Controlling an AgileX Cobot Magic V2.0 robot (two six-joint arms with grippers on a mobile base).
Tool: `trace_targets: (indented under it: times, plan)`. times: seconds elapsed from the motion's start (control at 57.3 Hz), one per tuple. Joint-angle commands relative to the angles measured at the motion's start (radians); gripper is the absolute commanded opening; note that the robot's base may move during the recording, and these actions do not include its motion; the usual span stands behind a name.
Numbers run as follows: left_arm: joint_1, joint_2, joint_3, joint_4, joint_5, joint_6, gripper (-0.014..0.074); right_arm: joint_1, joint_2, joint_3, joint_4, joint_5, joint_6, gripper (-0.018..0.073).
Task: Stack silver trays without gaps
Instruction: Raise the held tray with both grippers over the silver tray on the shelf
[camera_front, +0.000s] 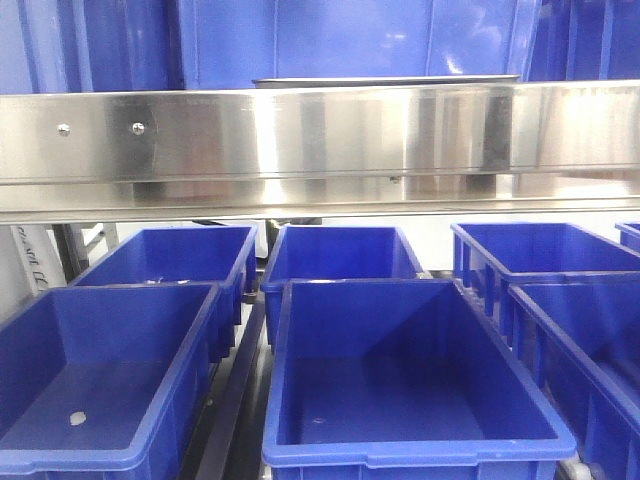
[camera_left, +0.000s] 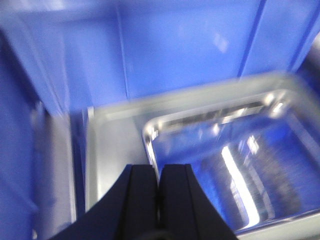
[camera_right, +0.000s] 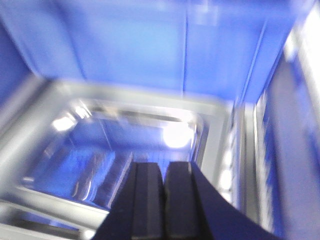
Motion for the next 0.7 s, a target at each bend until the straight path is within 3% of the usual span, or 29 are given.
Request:
trace_targets:
  times: [0.0,0.279,0.436,0.68]
  plan:
    - [-0.013,-0.061,-0.009,0.009,-0.030,0.005,-0.0009,0.002,-0.077,0.024,-0.012,-0.008,-0.021,-0.0079]
    - [-0.095,-0.228,0.094,0.075,-0.127,0.005,-0.0020,0.002,-0.386,0.247,-0.012,-0.134,-0.058,-0.0079]
    - [-0.116,-0.367,0.290,0.066,-0.252,-0.012,-0.0020,0.002,-0.600,0.446,-0.012,-0.209,-0.065,-0.0079]
    - [-0.116,-0.656,0.675,0.057,-0.420,-0.012,-0.0020,0.002,-0.913,0.688,0.010,-0.217,-0.065,-0.0079]
